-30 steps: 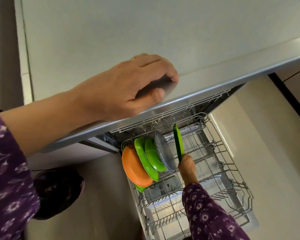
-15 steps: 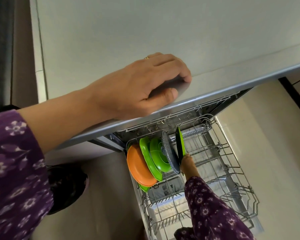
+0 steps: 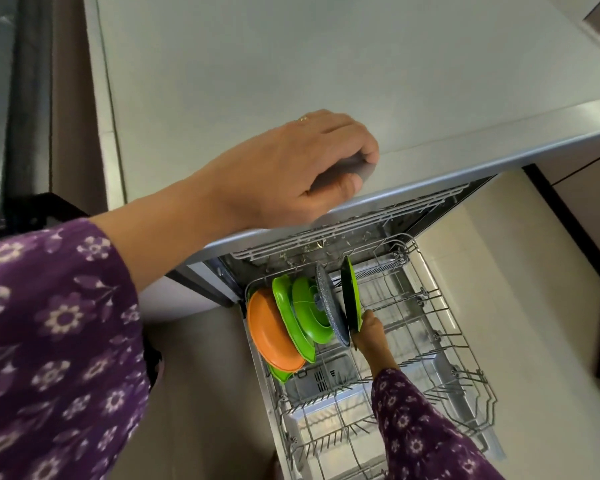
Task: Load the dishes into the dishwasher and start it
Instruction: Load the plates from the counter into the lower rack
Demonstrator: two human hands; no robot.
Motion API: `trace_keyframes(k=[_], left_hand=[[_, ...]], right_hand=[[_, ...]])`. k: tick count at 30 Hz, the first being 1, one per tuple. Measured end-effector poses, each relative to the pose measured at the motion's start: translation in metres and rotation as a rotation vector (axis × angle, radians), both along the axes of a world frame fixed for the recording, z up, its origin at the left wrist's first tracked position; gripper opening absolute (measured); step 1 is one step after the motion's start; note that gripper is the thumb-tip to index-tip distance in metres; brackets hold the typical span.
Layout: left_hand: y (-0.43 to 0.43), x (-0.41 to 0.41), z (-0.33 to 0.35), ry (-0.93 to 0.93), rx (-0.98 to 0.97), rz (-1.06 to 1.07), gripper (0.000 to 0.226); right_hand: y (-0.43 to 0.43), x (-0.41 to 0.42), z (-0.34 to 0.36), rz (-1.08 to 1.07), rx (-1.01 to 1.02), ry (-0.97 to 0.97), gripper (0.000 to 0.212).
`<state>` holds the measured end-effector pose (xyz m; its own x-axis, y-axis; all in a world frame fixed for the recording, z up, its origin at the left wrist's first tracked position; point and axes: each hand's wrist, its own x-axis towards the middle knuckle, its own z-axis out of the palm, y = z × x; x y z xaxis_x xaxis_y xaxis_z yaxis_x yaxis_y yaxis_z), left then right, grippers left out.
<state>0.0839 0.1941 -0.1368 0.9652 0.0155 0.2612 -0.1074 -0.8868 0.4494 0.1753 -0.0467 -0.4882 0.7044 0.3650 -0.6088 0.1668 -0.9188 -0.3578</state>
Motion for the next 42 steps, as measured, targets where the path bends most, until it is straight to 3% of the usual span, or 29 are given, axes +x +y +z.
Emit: trace_keyframes(k=[8, 15, 20, 26, 34, 42], left_hand=[[0.003, 0.001, -0.002, -0.019, -0.044, -0.008, 0.032], [0.002, 0.000, 0.001, 0.005, -0.060, 0.009, 0.033], [0.000, 0.000, 0.001, 0.007, -0.054, 0.015, 0.033], [0.001, 0.000, 0.000, 0.006, -0.062, 0.021, 0.034], [0.002, 0.000, -0.001, -0.011, -0.053, 0.019, 0.034], [0.004, 0.002, -0.003, -0.034, -0.027, 0.013, 0.035]], right_hand=[[0.013, 0.001, -0.012, 0.046, -0.047, -0.154, 0.022], [-0.001, 0.005, 0.007, 0.134, -0.104, -0.255, 0.028], [0.003, 0.015, 0.016, 0.313, -0.153, -0.344, 0.035], [0.005, 0.016, 0.013, 0.337, -0.197, -0.278, 0.037], [-0.009, 0.006, 0.002, 0.156, -0.155, -0.135, 0.035], [-0.001, 0.002, 0.011, 0.115, -0.178, -0.110, 0.030]])
